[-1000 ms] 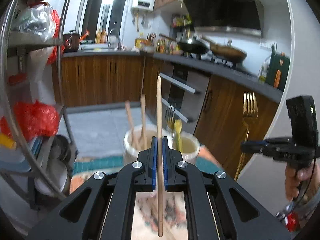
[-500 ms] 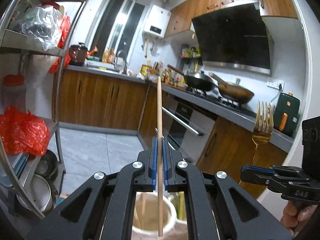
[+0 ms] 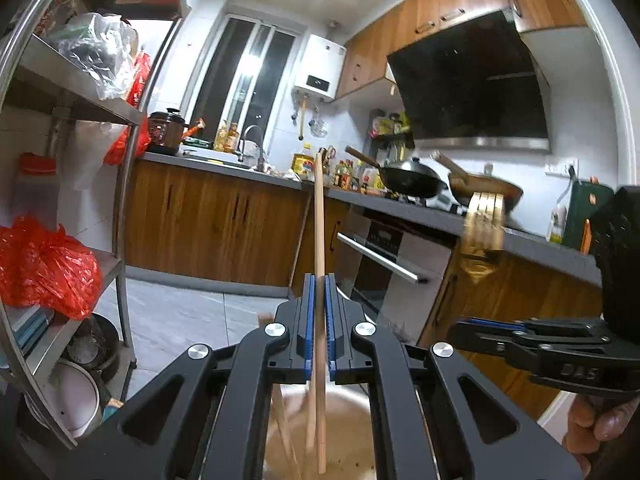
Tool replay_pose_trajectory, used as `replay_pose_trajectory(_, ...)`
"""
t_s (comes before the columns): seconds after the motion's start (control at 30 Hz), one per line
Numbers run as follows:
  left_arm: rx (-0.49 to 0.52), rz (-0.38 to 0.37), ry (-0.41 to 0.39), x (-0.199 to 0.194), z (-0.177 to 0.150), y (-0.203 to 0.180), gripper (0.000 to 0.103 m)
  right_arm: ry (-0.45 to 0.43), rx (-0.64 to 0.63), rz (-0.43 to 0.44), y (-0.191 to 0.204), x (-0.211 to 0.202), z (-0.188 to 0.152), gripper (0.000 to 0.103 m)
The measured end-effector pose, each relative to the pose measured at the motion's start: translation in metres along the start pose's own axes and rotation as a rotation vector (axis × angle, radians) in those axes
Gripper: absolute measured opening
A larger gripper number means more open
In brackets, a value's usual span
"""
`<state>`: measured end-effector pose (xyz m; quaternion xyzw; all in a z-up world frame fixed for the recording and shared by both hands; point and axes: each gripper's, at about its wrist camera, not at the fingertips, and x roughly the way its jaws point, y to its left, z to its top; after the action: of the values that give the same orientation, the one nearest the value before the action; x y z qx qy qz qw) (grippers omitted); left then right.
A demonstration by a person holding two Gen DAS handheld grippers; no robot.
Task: Organize utensils
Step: 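Drop chopstick into tall cup with left tool while right tool drops gold fork into small cup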
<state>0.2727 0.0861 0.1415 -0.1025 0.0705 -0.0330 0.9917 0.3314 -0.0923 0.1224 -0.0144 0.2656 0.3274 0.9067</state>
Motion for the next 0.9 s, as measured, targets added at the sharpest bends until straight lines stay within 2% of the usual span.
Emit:
replay_pose_trajectory(0.23,0.021,0.001,0.029,-0.012,-0.025,-0.003,0.005,0.072,-0.012,-0.014,0.001,0.015,-0.023,0.007)
replay_pose_trajectory(0.57,0.065,0.04,0.105,-0.012,-0.033,-0.001,0.005,0.123,-0.016,-0.04,0.005,0.029,-0.035,0.007)
replay_pose_trajectory(0.7,0.071,0.055,0.113,-0.017,-0.032,0.0,0.008,0.137,-0.016,-0.031,0.007,0.031,-0.033,0.008)
replay_pose_trajectory(0.73,0.068,0.061,0.115,-0.019,-0.031,0.001,0.014,0.14,-0.014,-0.031,0.007,0.031,-0.032,0.009)
replay_pose_trajectory(0.77,0.065,0.065,0.114,-0.021,-0.031,0.002,0.027,0.142,-0.012,-0.03,0.006,0.031,-0.032,0.01)
replay_pose_trajectory(0.83,0.053,0.077,0.106,-0.029,-0.03,0.005,0.04,0.143,-0.011,-0.027,0.007,0.029,-0.032,0.019)
replay_pose_trajectory(0.9,0.047,0.078,0.098,-0.037,-0.029,0.006,0.047,0.14,-0.012,-0.022,0.007,0.027,-0.033,0.025)
